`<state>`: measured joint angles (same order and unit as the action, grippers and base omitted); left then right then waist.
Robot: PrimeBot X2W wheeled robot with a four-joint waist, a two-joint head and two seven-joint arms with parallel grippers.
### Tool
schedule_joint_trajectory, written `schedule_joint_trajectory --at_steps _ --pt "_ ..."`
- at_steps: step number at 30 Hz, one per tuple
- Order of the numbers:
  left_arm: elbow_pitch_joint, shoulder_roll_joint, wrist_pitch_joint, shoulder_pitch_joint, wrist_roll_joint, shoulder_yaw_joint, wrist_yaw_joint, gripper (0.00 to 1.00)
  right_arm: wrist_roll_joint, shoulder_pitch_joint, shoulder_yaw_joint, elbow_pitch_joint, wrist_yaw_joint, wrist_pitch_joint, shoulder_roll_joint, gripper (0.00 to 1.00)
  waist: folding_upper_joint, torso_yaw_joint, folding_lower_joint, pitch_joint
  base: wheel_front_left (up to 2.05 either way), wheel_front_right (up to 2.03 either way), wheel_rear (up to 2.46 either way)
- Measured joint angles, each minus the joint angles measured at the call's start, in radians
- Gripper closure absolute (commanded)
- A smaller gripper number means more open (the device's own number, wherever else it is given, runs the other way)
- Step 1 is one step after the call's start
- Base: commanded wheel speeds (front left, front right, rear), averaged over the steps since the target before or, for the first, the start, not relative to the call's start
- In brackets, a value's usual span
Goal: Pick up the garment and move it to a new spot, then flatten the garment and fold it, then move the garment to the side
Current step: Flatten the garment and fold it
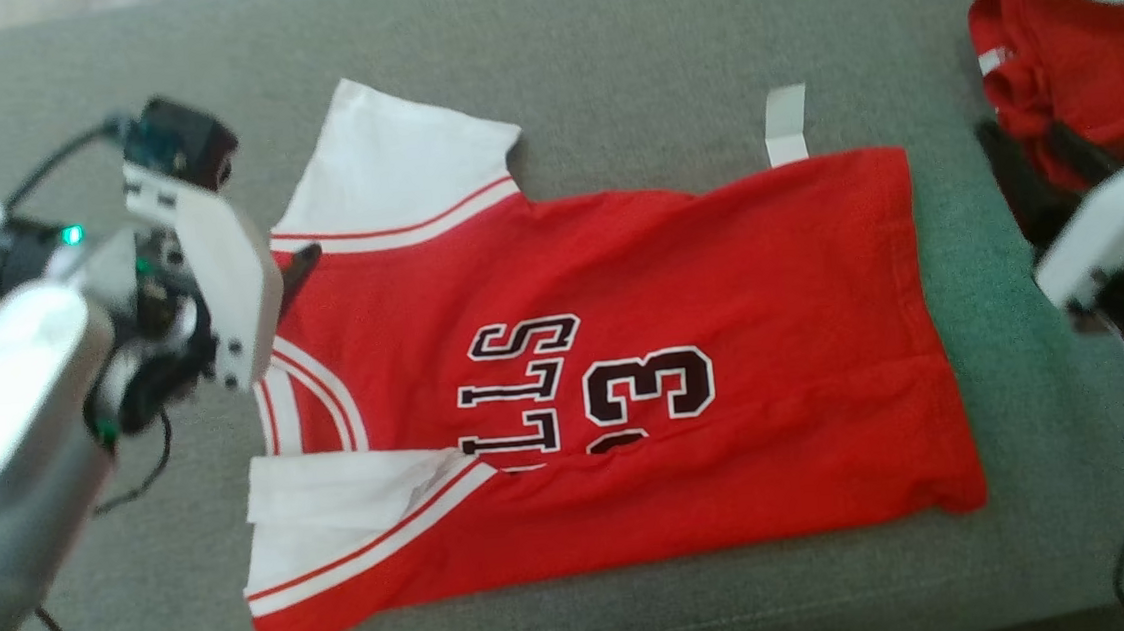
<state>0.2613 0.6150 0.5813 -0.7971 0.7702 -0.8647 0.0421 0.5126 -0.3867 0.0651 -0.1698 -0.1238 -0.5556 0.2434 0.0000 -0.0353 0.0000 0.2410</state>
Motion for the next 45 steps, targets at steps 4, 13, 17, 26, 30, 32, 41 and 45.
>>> schedule_joint_trajectory --at_steps 4,13,17,26,30,32,41,45 --pt "0.133 -0.053 0.027 -0.098 0.006 -0.007 -0.060 0.00 0.039 -0.111 -0.081 -0.124 0.000 -0.021 0.013 0.00 0.0000 -0.015 0.0000 0.042 0.00 0.00 0.00" --pt "0.380 -0.147 0.001 -0.281 -0.021 -0.027 -0.138 0.00 0.105 -0.264 -0.222 -0.291 0.000 -0.058 0.032 0.00 0.0000 -0.044 0.0001 0.131 0.00 0.00 0.00" --pt "0.479 -0.155 -0.017 -0.323 -0.022 -0.029 -0.150 0.00 0.124 -0.292 -0.285 -0.323 0.000 -0.061 0.040 0.00 0.0000 -0.062 0.0001 0.159 0.00 0.00 0.00" --pt "0.611 -0.189 -0.083 -0.399 0.004 -0.023 -0.166 0.00 0.171 -0.340 -0.387 -0.333 0.000 -0.026 0.052 0.00 0.0000 -0.102 0.0001 0.214 0.00 0.00 0.00" --pt "0.643 -0.196 -0.097 -0.428 0.009 -0.030 -0.167 0.00 0.196 -0.359 -0.422 -0.328 0.000 -0.004 0.053 0.00 0.0000 -0.118 0.0001 0.235 0.00 0.00 0.00" --pt "0.652 -0.196 -0.109 -0.441 0.009 -0.034 -0.167 0.00 0.207 -0.367 -0.436 -0.328 0.000 0.008 0.054 0.00 0.0000 -0.125 0.0001 0.244 0.00 0.00 0.00" --pt "0.653 -0.194 -0.086 -0.452 0.072 -0.098 -0.167 0.52 0.253 -0.386 -0.500 -0.342 0.000 0.038 0.068 0.23 0.0000 -0.139 0.0001 0.249 0.00 0.00 0.00" --pt "0.649 -0.187 -0.086 -0.459 0.087 -0.126 -0.174 1.00 0.277 -0.387 -0.526 -0.346 0.000 0.060 0.081 1.00 0.0000 -0.140 0.0001 0.249 0.00 0.00 0.00"
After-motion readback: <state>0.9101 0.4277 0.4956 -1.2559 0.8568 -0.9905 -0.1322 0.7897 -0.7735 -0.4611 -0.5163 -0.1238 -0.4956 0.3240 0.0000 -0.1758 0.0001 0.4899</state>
